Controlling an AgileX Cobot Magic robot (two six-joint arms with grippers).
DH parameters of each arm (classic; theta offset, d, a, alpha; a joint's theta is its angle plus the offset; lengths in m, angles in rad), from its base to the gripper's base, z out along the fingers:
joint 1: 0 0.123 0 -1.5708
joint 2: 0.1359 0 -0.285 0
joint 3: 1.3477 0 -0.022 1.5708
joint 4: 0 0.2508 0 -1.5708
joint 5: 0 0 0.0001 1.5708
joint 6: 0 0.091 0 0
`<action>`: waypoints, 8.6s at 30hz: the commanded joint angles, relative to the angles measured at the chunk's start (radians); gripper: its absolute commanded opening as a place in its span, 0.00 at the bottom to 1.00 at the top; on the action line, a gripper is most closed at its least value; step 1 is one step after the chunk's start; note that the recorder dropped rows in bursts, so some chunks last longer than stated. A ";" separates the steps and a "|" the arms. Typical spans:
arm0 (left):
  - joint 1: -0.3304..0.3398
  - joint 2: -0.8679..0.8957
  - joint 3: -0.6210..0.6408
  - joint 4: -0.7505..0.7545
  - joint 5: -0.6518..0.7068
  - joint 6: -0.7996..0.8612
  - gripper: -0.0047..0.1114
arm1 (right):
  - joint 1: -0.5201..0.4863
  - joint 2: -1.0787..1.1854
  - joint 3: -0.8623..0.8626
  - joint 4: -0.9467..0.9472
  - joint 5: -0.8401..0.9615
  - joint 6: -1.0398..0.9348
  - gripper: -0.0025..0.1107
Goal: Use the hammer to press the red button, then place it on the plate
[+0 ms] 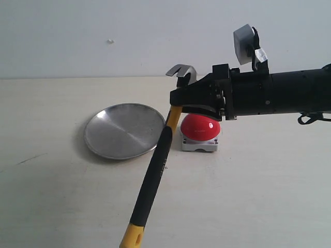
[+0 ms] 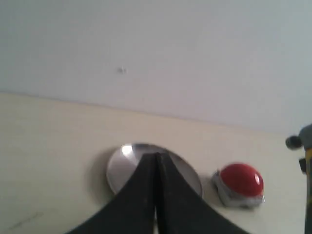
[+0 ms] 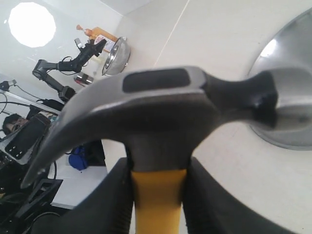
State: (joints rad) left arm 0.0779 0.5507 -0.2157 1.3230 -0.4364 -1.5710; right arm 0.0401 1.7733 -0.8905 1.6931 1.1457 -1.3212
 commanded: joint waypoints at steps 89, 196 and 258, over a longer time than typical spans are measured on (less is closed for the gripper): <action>-0.704 1.294 -0.645 0.316 -0.066 -0.036 0.27 | 0.018 -0.015 -0.036 0.051 -0.218 0.112 0.02; -0.635 0.983 -0.686 0.421 -0.063 -0.381 0.04 | 0.018 -1.773 0.475 -1.764 -0.702 1.524 0.02; -0.635 0.978 -0.692 0.421 0.552 0.117 0.04 | 0.018 -1.773 0.848 -1.693 -0.999 1.820 0.02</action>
State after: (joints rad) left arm -0.5591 1.5536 -0.8916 1.7618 0.0543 -1.5335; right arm 0.0566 0.0049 -0.0458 0.0000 0.1529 0.4993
